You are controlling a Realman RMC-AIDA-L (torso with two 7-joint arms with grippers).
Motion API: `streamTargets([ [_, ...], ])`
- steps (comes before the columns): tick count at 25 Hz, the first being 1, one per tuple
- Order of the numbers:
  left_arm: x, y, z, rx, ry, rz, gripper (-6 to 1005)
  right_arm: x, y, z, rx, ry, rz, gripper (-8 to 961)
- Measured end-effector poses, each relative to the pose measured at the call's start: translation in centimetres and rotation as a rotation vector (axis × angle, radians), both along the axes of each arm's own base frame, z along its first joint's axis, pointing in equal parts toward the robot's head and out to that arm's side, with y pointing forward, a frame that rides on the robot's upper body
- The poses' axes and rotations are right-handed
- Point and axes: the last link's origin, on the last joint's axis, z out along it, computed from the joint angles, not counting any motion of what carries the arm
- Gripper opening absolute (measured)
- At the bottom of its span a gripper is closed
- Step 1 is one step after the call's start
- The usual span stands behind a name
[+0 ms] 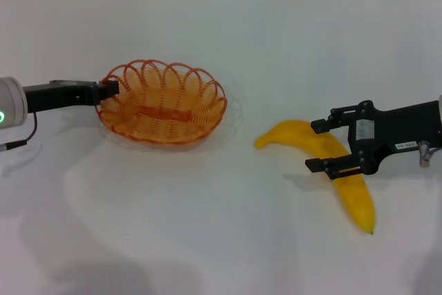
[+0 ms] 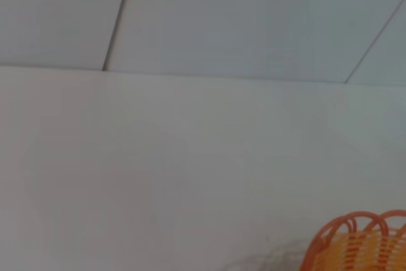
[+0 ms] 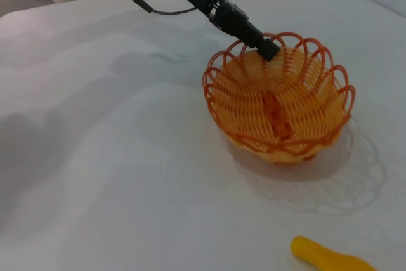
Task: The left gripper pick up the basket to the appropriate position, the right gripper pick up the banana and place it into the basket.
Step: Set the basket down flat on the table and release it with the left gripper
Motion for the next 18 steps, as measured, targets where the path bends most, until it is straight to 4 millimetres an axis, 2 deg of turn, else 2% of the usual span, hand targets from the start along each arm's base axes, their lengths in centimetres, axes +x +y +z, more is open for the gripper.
streamTargets([
  [18,0.10,0.06,-0.55,-0.017,0.008,0.001,169,-0.08,-0.11,-0.21,-0.013,-0.004,0.004,752],
])
